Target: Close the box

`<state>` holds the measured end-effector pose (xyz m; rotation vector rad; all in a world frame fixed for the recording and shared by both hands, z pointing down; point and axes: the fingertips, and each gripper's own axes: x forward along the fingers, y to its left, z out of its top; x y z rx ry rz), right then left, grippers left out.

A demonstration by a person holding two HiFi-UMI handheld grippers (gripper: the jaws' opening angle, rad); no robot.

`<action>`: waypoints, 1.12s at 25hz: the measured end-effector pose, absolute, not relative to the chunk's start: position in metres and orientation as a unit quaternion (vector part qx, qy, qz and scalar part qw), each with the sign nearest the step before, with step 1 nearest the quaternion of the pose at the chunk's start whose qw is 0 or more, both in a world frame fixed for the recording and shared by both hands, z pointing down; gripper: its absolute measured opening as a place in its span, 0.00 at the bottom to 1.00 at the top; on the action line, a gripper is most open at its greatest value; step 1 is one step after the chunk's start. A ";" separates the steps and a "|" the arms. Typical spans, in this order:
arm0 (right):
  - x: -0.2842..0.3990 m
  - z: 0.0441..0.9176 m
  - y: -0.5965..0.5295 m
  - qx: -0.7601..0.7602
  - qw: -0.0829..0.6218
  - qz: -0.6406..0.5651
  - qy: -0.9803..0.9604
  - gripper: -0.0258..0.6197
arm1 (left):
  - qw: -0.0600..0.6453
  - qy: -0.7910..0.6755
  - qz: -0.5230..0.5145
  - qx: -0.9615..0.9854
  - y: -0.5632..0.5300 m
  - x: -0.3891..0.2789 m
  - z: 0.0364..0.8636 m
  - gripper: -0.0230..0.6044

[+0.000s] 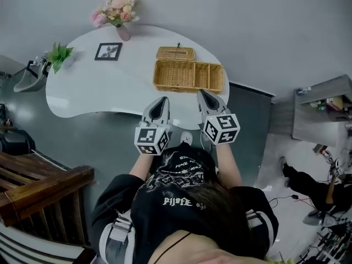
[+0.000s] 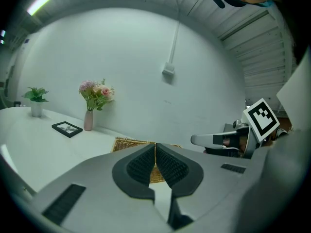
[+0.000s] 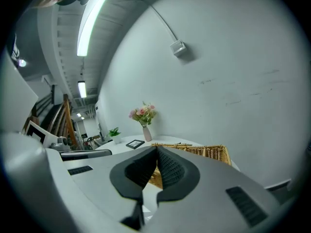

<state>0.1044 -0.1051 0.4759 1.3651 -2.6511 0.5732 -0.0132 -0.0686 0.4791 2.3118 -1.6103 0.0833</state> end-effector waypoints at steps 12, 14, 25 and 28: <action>0.112 0.472 -0.170 0.412 0.053 0.196 -0.888 0.08 | 0.160 -0.592 0.022 0.790 -0.124 0.007 0.476 0.08; 0.110 0.471 -0.174 0.409 0.055 0.198 -0.889 0.08 | 0.162 -0.594 0.023 0.788 -0.128 0.005 0.477 0.08; 0.098 0.473 -0.201 0.438 0.074 0.211 -0.871 0.08 | 0.158 -0.591 0.029 0.790 -0.164 -0.026 0.475 0.08; 0.090 0.468 -0.211 0.448 0.075 0.212 -0.866 0.08 | 0.158 -0.582 0.032 0.797 -0.177 -0.036 0.472 0.08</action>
